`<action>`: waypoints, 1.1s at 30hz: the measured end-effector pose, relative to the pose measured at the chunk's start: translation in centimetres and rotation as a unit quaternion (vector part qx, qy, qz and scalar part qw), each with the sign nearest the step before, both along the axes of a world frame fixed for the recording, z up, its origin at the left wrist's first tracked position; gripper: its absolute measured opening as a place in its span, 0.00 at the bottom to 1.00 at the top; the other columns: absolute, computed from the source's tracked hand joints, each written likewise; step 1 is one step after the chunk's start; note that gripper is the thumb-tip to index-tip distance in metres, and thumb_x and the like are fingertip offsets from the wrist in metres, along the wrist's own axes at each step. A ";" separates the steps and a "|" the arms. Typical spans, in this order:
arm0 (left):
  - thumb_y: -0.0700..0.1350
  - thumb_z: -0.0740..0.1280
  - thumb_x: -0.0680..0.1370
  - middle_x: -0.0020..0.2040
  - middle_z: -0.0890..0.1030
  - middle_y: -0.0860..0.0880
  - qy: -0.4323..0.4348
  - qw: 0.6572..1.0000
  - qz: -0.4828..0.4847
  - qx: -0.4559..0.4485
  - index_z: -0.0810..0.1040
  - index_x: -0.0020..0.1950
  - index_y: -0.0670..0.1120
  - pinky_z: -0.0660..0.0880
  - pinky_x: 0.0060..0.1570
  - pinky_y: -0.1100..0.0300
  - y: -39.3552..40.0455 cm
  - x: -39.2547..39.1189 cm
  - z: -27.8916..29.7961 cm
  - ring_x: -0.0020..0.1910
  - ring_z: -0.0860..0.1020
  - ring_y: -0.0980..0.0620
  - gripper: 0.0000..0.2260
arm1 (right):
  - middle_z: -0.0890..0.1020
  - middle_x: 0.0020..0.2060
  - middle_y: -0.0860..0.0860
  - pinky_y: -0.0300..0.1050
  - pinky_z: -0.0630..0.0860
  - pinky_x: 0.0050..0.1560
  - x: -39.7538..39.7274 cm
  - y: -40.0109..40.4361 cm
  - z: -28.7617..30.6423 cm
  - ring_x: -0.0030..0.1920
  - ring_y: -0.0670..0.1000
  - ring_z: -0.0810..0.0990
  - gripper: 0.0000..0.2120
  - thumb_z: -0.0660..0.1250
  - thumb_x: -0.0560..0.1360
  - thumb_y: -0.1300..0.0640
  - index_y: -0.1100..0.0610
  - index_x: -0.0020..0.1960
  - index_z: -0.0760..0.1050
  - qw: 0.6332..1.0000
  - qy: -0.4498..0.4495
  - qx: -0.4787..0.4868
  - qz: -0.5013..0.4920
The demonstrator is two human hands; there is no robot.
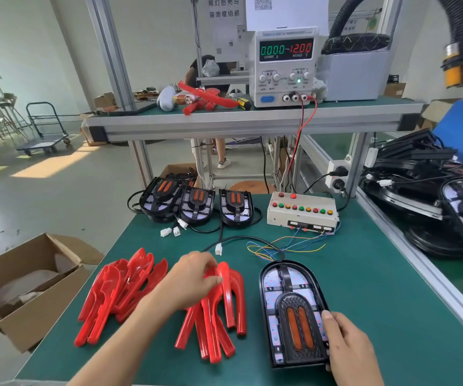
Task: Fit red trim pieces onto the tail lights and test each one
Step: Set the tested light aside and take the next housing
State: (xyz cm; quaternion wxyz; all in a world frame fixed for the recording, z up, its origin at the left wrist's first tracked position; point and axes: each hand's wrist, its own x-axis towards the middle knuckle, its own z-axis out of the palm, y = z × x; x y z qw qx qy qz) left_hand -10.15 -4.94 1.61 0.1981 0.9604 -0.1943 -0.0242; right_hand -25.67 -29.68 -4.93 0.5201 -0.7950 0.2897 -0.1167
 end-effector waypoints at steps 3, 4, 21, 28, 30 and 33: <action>0.51 0.72 0.78 0.46 0.80 0.54 -0.018 0.993 -0.007 -0.117 0.79 0.57 0.52 0.72 0.43 0.65 0.5 -0.4 1.4 0.40 0.77 0.59 0.10 | 0.82 0.31 0.46 0.55 0.81 0.47 -0.1 -0.1 -0.2 0.39 0.54 0.81 0.14 0.60 0.83 0.47 0.46 0.44 0.80 1.000 -0.001 -0.005 0.013; 0.51 0.73 0.78 0.42 0.81 0.53 -0.006 0.984 -0.009 -0.178 0.79 0.56 0.53 0.71 0.38 0.65 0.4 -0.6 1.7 0.36 0.77 0.60 0.08 | 0.81 0.28 0.44 0.53 0.81 0.46 -0.2 -0.1 -0.3 0.37 0.53 0.80 0.14 0.60 0.83 0.46 0.47 0.44 0.80 1.000 -0.003 -0.008 0.019; 0.35 0.68 0.80 0.48 0.85 0.44 0.220 0.835 -0.147 -0.483 0.76 0.59 0.41 0.78 0.56 0.57 -10.2 -0.8 -1.0 0.50 0.84 0.47 0.09 | 0.85 0.40 0.40 0.35 0.72 0.35 -1.0 -1.0 -0.3 0.30 0.40 0.80 0.09 0.54 0.82 0.39 0.35 0.61 0.67 0.993 -0.063 0.015 0.097; 0.49 0.74 0.76 0.44 0.86 0.46 0.206 0.882 -0.107 -0.411 0.82 0.46 0.52 0.81 0.52 0.51 -11.2 -0.2 -1.4 0.43 0.84 0.49 0.03 | 0.83 0.40 0.43 0.46 0.76 0.49 -0.8 -1.1 -1.6 0.39 0.46 0.81 0.13 0.54 0.85 0.50 0.31 0.60 0.67 0.994 -0.062 -0.021 0.092; 0.46 0.74 0.76 0.44 0.86 0.49 0.192 0.890 -0.106 -0.400 0.82 0.47 0.53 0.82 0.54 0.48 -11.7 -0.2 -1.6 0.44 0.85 0.48 0.03 | 0.82 0.37 0.45 0.46 0.75 0.46 -0.8 -1.1 -1.8 0.36 0.45 0.79 0.13 0.54 0.85 0.51 0.31 0.59 0.67 0.994 -0.063 -0.026 0.089; 0.48 0.73 0.76 0.43 0.85 0.51 0.150 0.912 -0.107 -0.368 0.81 0.47 0.54 0.81 0.51 0.48 -12.2 -0.1 -1.2 0.42 0.84 0.48 0.02 | 0.83 0.37 0.44 0.45 0.75 0.44 -0.8 -0.9 -1.8 0.37 0.44 0.79 0.11 0.53 0.84 0.45 0.30 0.58 0.69 0.994 -0.076 -0.020 0.073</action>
